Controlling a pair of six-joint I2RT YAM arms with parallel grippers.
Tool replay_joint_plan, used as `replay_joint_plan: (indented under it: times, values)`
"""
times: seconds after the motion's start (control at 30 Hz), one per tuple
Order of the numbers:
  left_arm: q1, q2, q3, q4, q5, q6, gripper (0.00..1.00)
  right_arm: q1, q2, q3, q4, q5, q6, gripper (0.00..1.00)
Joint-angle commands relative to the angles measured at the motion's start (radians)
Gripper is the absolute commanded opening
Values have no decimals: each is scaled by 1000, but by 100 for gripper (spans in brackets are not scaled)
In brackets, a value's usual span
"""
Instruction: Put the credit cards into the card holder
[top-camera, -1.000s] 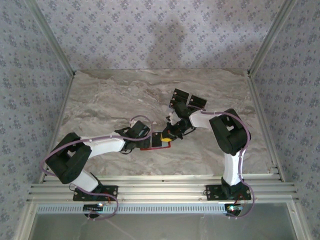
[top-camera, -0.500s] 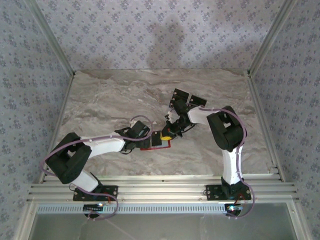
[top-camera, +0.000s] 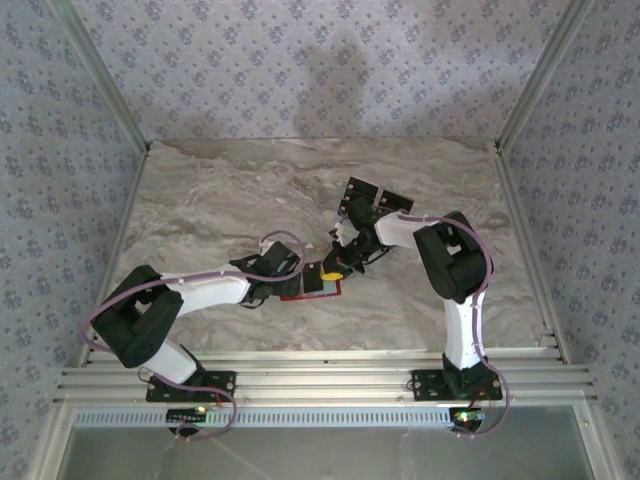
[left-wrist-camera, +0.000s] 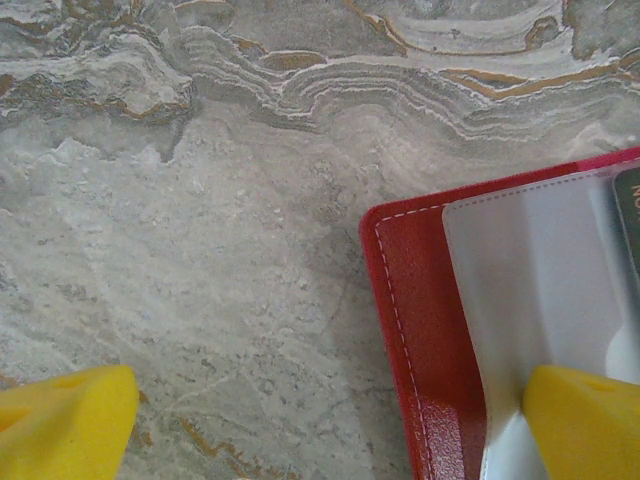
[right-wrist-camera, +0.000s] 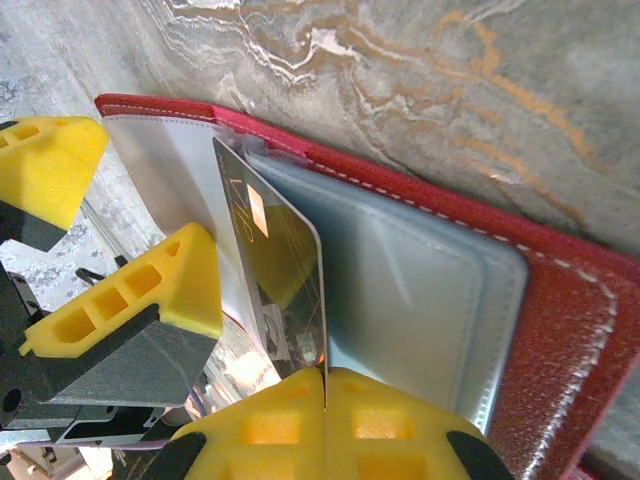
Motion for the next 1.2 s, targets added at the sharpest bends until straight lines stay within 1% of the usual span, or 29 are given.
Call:
replay_joint_plan:
  times: [0.0, 0.07, 0.1, 0.13, 0.5, 0.63, 1.17]
  values:
    - [0, 19, -32, -54, -19, 5, 100, 10, 18, 22, -31, -16, -6, 0]
    - [0, 19, -31, -53, -18, 6, 100, 10, 17, 21, -27, -14, -4, 0]
    - [0, 20, -32, -53, -18, 6, 99, 13, 17, 20, -26, -14, -2, 6]
    - [1, 19, -32, -53, -18, 5, 99, 12, 16, 20, -21, -14, 1, 9]
    - [1, 20, -36, -48, -18, 4, 100, 17, 16, 20, -5, -14, 15, 15]
    - [0, 19, -37, -48, -19, 3, 99, 20, 16, 21, -1, -15, 18, 20]
    - [1, 20, -36, -47, -18, 2, 99, 29, 29, 24, 18, -12, 31, 21]
